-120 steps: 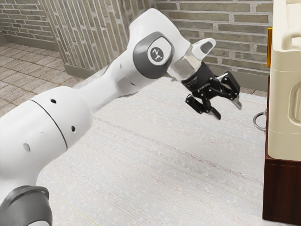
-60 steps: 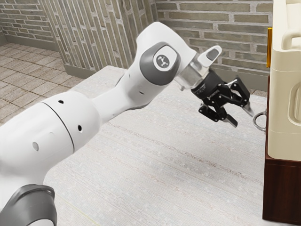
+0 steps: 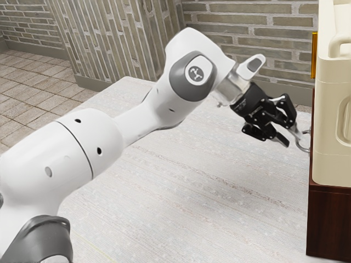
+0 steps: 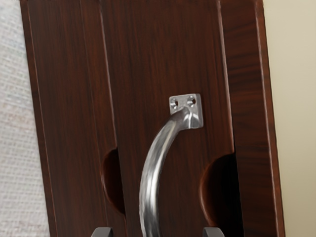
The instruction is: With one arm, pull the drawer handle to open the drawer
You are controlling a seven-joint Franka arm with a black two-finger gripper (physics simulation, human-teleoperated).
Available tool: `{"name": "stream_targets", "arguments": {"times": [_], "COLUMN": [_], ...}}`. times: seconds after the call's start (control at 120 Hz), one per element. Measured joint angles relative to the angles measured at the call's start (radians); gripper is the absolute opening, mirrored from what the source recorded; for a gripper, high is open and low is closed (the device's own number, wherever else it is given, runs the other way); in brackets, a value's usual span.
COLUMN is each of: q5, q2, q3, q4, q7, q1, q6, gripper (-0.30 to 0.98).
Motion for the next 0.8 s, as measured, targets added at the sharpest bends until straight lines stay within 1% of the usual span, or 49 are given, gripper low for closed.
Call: {"name": "stream_targets", "arguments": {"times": [0.15, 0.6, 0.8], "q5": [-0.001, 0.004, 0.017], "q2": [0.015, 0.016, 0.014], "q3": [-0.024, -0.034, -0.033], "q4": [0.006, -0.003, -0.012], "q7": [0.01, 0.026, 0.025], "q1": [0.026, 0.026, 0.028], "q6": [0.009, 0.014, 0.012], "gripper": [0.17, 0.12, 0.06]}}
